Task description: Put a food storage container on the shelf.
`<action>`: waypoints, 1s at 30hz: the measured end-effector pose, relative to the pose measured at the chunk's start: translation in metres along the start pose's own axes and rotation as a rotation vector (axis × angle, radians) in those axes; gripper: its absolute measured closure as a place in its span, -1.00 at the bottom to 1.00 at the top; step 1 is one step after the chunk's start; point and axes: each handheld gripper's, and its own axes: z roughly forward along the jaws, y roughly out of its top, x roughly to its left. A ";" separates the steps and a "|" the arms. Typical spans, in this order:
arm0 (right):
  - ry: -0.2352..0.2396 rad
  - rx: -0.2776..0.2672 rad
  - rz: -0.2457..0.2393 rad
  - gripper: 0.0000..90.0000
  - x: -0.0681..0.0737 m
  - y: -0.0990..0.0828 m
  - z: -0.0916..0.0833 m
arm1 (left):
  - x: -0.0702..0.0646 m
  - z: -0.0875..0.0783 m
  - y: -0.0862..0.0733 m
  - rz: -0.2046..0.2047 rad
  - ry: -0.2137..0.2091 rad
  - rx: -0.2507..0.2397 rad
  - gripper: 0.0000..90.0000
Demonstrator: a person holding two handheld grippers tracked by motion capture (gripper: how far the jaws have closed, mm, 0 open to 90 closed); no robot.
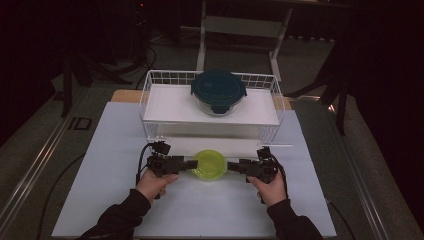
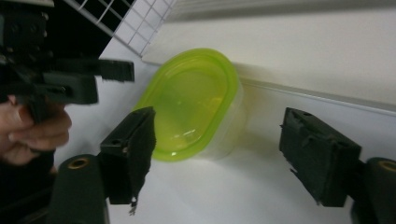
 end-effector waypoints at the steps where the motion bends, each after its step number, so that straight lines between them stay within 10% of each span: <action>1: -0.003 0.004 0.015 -0.30 -0.001 0.001 0.003 | 0.001 0.002 0.000 -0.018 -0.001 0.004 -0.38; 9: 0.040 0.073 0.149 0.07 -0.015 0.004 0.023 | 0.016 0.013 0.001 -0.122 -0.045 0.044 0.14; 18: 0.100 0.116 0.260 0.47 -0.025 0.003 0.035 | 0.020 0.021 0.000 -0.135 -0.085 0.080 0.55; 30: 0.126 0.137 0.237 0.74 -0.019 0.001 0.035 | 0.020 0.019 -0.001 -0.157 -0.132 0.115 0.72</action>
